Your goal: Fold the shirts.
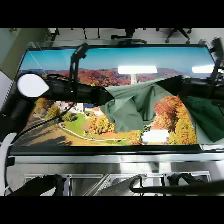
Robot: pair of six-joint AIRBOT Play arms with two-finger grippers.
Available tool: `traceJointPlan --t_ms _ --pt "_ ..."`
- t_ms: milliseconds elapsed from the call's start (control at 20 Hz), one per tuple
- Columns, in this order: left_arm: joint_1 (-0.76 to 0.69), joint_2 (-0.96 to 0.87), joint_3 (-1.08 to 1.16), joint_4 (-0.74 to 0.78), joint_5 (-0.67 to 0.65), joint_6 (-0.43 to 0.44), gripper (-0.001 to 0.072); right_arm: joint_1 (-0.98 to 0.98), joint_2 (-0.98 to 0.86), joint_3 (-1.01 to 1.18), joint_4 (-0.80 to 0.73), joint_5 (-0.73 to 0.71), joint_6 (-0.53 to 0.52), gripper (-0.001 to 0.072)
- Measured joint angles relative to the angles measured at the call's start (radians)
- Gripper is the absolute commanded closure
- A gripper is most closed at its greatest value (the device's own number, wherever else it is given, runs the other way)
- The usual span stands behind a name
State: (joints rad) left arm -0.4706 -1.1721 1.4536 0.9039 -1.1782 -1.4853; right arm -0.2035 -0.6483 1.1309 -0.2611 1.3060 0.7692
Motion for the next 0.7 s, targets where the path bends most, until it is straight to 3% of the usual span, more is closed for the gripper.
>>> traceJointPlan --t_ms 350,700 --pt "-0.008 0.017 -0.011 0.018 -0.045 0.002 0.0696 0.002 0.073 -0.008 -0.061 0.026 0.010 0.0690" --pt "0.090 -0.212 -0.083 0.016 -0.040 0.060 0.0691 0.073 -0.218 -0.141 -0.098 -0.015 -0.046 0.0690"
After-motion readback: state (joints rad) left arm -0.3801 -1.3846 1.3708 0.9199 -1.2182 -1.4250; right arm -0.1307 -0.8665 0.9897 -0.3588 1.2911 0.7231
